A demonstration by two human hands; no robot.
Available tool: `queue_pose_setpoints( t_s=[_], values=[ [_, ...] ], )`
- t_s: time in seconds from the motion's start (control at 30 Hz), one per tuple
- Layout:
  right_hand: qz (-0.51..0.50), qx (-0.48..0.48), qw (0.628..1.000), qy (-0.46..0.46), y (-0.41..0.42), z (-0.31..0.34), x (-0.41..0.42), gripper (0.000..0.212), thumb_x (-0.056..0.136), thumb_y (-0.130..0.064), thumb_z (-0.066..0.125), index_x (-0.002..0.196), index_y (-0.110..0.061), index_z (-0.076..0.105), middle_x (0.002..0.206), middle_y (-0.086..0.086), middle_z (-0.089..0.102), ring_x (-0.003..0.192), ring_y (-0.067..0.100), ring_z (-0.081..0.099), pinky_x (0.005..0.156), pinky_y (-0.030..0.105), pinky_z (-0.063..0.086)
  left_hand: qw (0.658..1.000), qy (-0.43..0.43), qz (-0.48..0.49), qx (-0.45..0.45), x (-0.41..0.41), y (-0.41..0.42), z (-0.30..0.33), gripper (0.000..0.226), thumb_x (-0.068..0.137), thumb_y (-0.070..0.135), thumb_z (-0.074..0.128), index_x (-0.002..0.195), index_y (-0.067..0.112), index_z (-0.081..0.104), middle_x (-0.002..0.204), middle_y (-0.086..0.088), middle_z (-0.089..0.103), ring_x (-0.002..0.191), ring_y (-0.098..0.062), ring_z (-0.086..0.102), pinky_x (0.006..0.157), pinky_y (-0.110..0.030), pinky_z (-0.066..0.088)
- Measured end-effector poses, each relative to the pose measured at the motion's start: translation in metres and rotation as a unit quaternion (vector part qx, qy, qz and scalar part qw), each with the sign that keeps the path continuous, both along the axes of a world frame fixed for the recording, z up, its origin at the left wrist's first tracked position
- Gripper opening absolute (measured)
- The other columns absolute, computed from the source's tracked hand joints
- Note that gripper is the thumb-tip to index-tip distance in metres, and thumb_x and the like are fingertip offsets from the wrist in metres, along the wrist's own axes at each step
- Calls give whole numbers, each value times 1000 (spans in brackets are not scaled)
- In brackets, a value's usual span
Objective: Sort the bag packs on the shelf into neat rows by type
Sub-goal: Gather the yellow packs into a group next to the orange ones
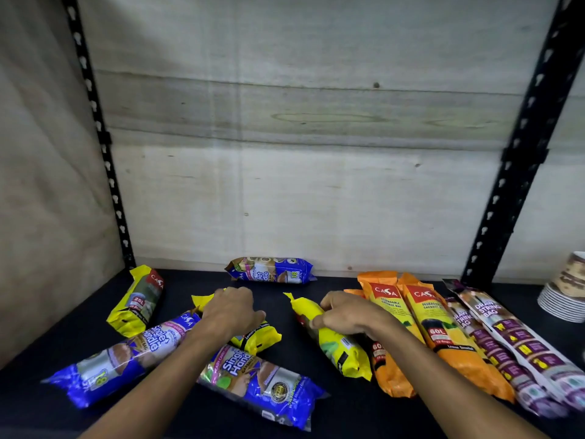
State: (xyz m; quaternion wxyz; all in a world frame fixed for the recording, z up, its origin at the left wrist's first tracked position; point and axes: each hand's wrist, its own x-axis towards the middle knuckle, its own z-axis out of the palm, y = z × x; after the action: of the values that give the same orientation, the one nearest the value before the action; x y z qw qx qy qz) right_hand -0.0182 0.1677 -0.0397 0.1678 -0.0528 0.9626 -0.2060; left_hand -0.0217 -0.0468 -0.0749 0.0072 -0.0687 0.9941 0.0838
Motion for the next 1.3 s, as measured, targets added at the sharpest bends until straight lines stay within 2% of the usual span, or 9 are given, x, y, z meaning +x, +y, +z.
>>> queue_pose_setpoints(
  t_s=[0.2, 0.3, 0.37, 0.5, 0.6, 0.77, 0.97, 1.13, 1.3],
  values=[
    [-45, -92, 995, -10, 11, -2, -9, 48, 95, -33, 60, 137, -10, 51, 140, 10, 54, 126, 26, 52, 103, 38, 44, 999, 16, -39, 34, -2, 2, 1, 48, 85, 52, 62, 120, 19, 64, 117, -2, 69, 113, -24, 60, 90, -35, 51],
    [-64, -118, 991, -8, 14, -9, -14, 38, 96, -30, 58, 130, -13, 56, 133, 9, 59, 120, 25, 56, 104, 39, 46, 996, 23, -54, 65, -1, 2, 1, 46, 86, 50, 64, 118, 18, 65, 116, -1, 68, 109, -21, 61, 90, -35, 51],
    [-69, -113, 991, 3, 15, -13, -17, 32, 96, -27, 55, 126, -15, 58, 124, 8, 64, 111, 23, 60, 100, 44, 50, 994, 28, -65, 86, 0, 3, 0, 44, 86, 48, 66, 118, 18, 64, 115, 1, 66, 105, -17, 60, 87, -31, 50],
    [-61, -69, 996, 24, 13, -13, -17, 48, 98, -16, 44, 145, -12, 36, 137, 11, 53, 121, 28, 54, 101, 43, 49, 987, 29, -82, 133, -1, 2, -2, 40, 82, 50, 70, 113, 24, 66, 106, 6, 65, 93, -12, 58, 77, -25, 46],
    [-47, -38, 997, 37, 11, -15, -19, 48, 97, -14, 41, 145, -11, 35, 133, 13, 57, 116, 29, 58, 98, 44, 51, 980, 28, -93, 171, -2, 1, -2, 38, 78, 48, 75, 109, 27, 68, 104, 6, 64, 95, -12, 61, 80, -26, 51],
    [-52, 3, 996, 68, 12, -15, -21, 43, 97, -16, 46, 139, -7, 47, 139, 13, 56, 123, 30, 56, 100, 39, 48, 973, 9, -99, 210, 0, -4, 3, 48, 78, 42, 78, 121, 26, 62, 106, 8, 58, 95, -7, 56, 68, -14, 43],
    [-56, 11, 994, 89, 11, -17, -25, 38, 96, -34, 51, 125, -10, 56, 122, 10, 65, 104, 25, 63, 86, 37, 55, 973, -19, -38, 225, -3, -13, 1, 60, 83, 43, 73, 135, 21, 50, 123, 0, 57, 100, -11, 54, 83, -24, 44],
    [-52, 43, 994, 83, 6, -18, -24, 54, 90, -50, 58, 128, -12, 54, 124, 10, 62, 112, 25, 60, 90, 38, 53, 963, -27, -29, 267, -4, -16, -3, 62, 80, 44, 76, 132, 21, 51, 121, 2, 59, 102, -13, 61, 87, -30, 52],
    [-55, 54, 994, 77, 7, -17, -22, 51, 91, -45, 63, 128, -11, 51, 123, 8, 64, 109, 23, 63, 83, 32, 51, 959, -34, -33, 281, -3, -18, -3, 63, 78, 43, 78, 131, 22, 52, 123, -1, 59, 104, -14, 62, 92, -32, 54]
  ],
)
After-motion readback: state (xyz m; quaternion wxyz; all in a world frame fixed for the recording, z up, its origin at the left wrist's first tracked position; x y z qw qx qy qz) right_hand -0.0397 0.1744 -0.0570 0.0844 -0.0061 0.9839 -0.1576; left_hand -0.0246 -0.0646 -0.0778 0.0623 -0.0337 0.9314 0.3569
